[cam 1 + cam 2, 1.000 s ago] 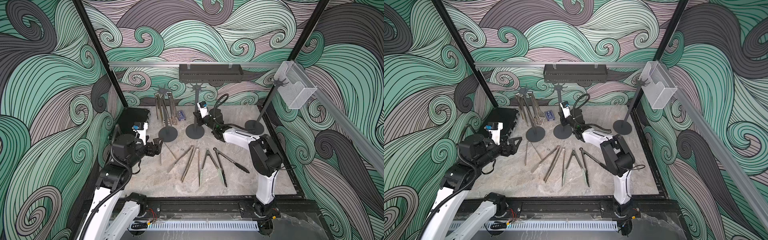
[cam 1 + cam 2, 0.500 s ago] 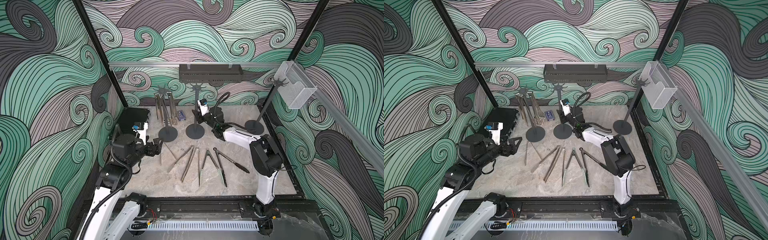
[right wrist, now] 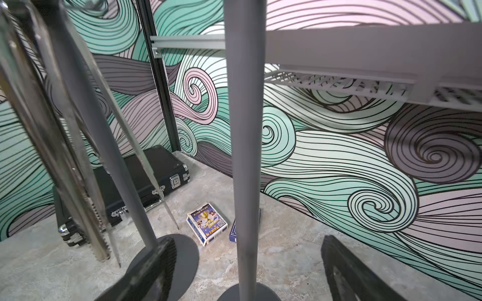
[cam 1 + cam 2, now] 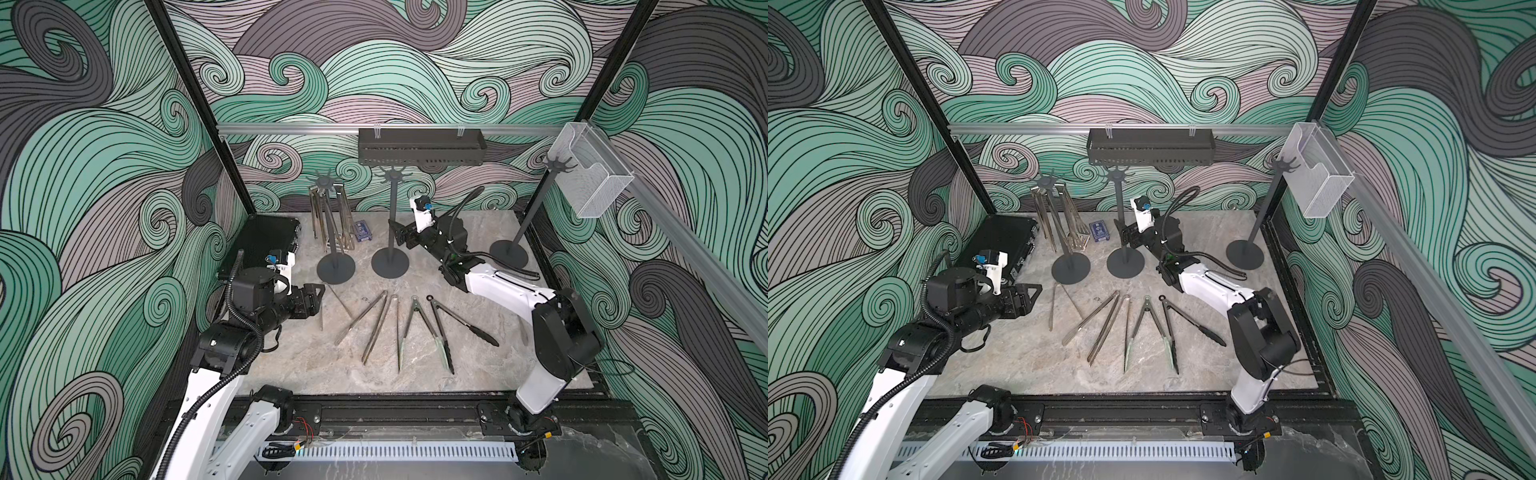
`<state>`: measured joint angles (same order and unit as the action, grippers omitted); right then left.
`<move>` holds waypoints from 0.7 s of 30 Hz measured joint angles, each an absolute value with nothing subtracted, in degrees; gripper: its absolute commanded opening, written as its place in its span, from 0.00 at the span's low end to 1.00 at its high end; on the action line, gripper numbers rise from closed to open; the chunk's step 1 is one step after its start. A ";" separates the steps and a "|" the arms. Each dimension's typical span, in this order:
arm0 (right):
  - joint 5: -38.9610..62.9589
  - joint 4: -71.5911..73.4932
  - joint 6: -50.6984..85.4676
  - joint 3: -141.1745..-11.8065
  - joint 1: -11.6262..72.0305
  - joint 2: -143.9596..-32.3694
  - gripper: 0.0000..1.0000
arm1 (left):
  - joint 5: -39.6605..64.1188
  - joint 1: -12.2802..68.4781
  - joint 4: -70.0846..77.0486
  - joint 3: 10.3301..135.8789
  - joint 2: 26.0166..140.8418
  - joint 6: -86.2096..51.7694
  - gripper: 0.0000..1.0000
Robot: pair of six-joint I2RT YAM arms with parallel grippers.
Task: Hang food tongs on kitchen utensil racks
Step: Move the rack to the center of the board, then pick up the food tongs from the center of the board.
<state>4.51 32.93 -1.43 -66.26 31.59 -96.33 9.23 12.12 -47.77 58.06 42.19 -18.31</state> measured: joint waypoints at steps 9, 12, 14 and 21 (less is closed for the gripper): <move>-2.96 19.44 1.83 -56.42 31.62 -79.11 0.86 | 10.63 12.12 -51.59 56.71 42.76 -23.14 0.72; -7.33 7.49 4.78 -56.71 31.51 -74.52 0.86 | 11.00 12.12 -51.77 56.40 43.70 -24.10 0.71; -9.54 -1.28 6.55 -57.30 31.44 -72.77 0.85 | 11.20 12.12 -51.86 56.16 44.34 -24.71 0.71; -12.45 -24.69 13.45 -51.70 31.44 -65.63 0.85 | 10.90 12.12 -52.03 54.28 48.95 -28.21 0.66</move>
<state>-12.45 -24.69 13.45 -51.70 31.44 -65.63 10.90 12.12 -52.03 54.28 48.95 -28.21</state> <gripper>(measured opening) 0.852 0.689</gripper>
